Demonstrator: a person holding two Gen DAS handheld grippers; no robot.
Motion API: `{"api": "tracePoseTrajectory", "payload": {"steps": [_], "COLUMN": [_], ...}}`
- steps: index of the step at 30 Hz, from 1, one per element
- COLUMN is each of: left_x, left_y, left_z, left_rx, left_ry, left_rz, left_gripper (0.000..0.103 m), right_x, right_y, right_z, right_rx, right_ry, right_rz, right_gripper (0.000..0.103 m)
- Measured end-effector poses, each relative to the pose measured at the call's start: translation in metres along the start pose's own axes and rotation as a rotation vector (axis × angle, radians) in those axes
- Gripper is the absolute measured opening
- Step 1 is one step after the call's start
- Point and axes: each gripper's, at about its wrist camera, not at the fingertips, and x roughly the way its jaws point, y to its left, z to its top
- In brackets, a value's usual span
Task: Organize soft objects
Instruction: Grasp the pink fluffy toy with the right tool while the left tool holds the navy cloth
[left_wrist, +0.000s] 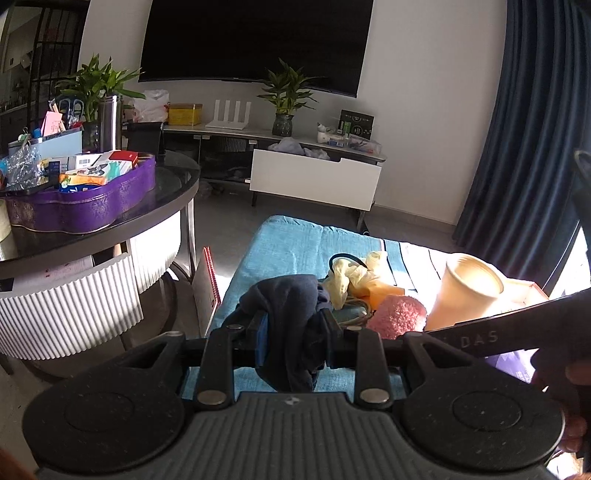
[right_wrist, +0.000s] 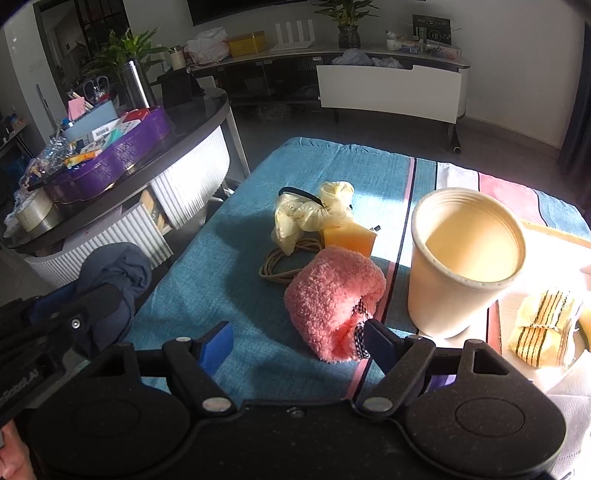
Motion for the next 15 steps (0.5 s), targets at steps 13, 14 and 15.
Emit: {"api": "tracePoseTrajectory", "payload": {"steps": [13,14,15], "left_x": [0.018,0.019,0.02], "left_y": [0.005,0.005,0.006], "left_z": [0.002,0.002,0.002], "left_rx": [-0.017,-0.02,-0.021], "left_ry": [0.047,0.053,0.059], "left_rz": [-0.005,-0.008,-0.008], "left_gripper": [0.03,0.03,0.03], "right_x": [0.064,0.06,0.055], "right_y": [-0.001,-0.002,-0.003], "right_z": [0.014,0.013,0.012], "right_rx": [0.032,0.037,0.041], "right_ry": [0.072,0.065,0.056], "right_rz": [-0.141,-0.129,-0.126], "right_gripper": [0.056,0.05,0.047]}}
